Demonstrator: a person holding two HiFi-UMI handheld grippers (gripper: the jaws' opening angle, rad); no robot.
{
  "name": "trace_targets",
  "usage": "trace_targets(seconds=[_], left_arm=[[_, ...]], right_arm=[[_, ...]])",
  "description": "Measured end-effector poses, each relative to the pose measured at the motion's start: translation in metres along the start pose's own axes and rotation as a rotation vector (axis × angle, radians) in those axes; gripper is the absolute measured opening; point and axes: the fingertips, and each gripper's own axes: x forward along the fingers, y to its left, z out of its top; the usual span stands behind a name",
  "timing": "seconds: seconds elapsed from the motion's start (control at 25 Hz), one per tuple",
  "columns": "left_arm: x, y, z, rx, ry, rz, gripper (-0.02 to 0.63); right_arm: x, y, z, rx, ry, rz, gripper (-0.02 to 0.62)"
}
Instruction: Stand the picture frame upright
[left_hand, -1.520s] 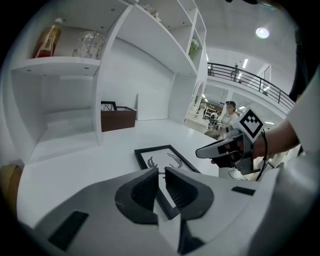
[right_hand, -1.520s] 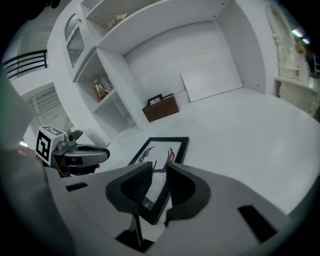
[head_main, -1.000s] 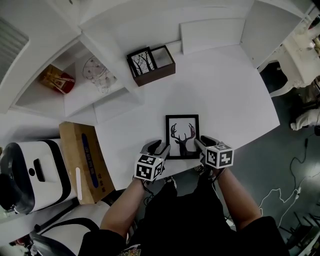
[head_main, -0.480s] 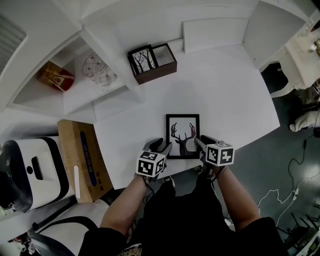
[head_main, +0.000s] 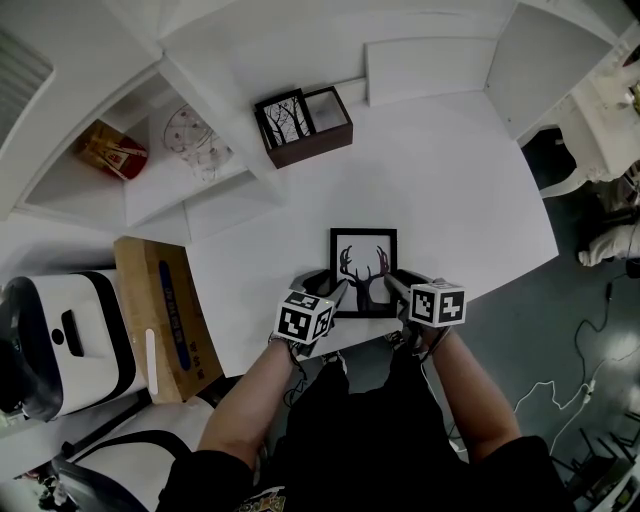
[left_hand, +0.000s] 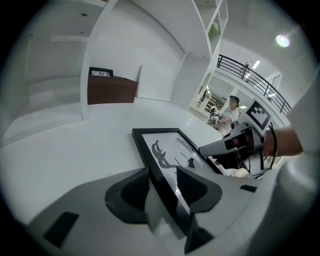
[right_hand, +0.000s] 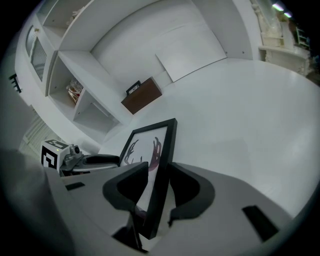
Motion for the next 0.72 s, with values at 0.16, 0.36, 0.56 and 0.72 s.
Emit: trace_targets(seconds=[0.16, 0.36, 0.56, 0.72], left_arm=[[0.000, 0.001, 0.001, -0.026, -0.016, 0.012, 0.176], [0.000, 0.004, 0.003, -0.055, -0.029, 0.027, 0.176], [-0.001, 0.008, 0.005, -0.085, -0.037, 0.042, 0.176], [-0.003, 0.009, 0.007, -0.118, -0.050, 0.040, 0.176]], right_arm=[[0.000, 0.003, 0.002, 0.096, -0.014, 0.065, 0.130], [-0.006, 0.006, -0.002, 0.207, -0.037, 0.147, 0.129], [-0.018, 0.009, 0.008, 0.384, -0.137, 0.271, 0.094], [-0.023, 0.009, 0.012, 0.579, -0.175, 0.405, 0.092]])
